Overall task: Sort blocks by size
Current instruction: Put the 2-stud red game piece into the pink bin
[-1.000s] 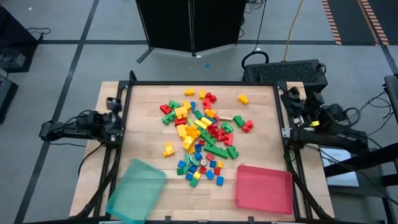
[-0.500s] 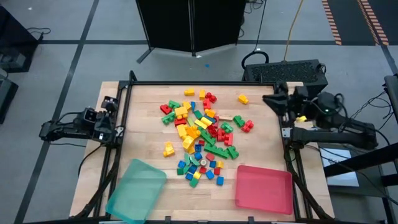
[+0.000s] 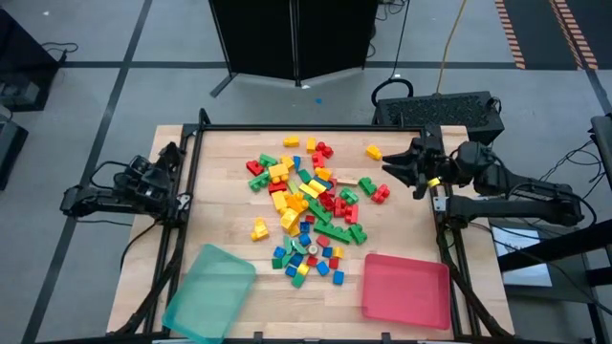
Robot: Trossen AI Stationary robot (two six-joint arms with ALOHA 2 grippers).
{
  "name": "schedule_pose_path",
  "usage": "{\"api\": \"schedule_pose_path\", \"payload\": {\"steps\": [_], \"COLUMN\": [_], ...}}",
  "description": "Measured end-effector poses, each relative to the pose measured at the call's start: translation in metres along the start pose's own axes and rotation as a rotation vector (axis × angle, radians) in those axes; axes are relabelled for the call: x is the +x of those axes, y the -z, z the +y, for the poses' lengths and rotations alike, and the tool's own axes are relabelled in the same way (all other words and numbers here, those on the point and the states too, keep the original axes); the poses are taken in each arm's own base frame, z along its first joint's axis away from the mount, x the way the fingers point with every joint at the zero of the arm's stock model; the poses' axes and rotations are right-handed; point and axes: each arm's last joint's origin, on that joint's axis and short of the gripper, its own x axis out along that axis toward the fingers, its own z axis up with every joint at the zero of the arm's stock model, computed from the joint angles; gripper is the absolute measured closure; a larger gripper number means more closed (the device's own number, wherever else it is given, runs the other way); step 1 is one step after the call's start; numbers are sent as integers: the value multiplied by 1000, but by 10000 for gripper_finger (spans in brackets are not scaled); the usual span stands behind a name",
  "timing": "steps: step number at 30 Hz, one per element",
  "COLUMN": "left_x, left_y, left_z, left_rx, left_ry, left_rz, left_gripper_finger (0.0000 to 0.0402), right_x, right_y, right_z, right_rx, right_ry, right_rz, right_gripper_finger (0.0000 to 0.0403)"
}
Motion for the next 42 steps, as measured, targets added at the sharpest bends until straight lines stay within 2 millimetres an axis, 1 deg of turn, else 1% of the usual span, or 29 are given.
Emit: {"api": "schedule_pose_path", "payload": {"steps": [3,5,9,11,14,17,20,23,28,31,33,38,42], "left_x": [16,33,75,96,122,136,142,141,135,134,135,134,133], "left_y": [-4,-4,-12,-17,-21,-18,-9,0,13,18,18,14,8], "left_z": [-7,-13,-28,-35,-42,-44,-41,-36,-30,-29,-29,-30,-31], "left_rx": [-58,-56,6,50,106,171,228,221,150,142,142,161,150], "left_ry": [28,38,-44,-85,-162,-267,-377,-476,-592,-615,-615,-596,-586], "left_rz": [51,179,450,553,689,828,930,991,1048,1067,1066,1063,1047], "left_gripper_finger": [146,146,146,146,146,146,146,146,146,146,146,146,146], "right_x": [0,1,2,2,-1,-3,0,7,18,21,25,43,58], "right_y": [2,-1,-17,-26,-36,-37,-26,-5,37,58,65,71,81], "right_z": [-1,1,7,11,14,12,6,-4,-24,-35,-39,-43,-50], "right_rx": [-71,-120,-239,-286,-340,-426,-499,-561,-634,-685,-717,-833,-900], "right_ry": [13,29,92,128,239,327,356,338,291,249,224,136,71], "right_rz": [30,68,201,311,531,758,946,1116,1274,1339,1352,1325,1378], "right_gripper_finger": [214,203,188,186,186,186,186,186,186,186,186,186,186]}}
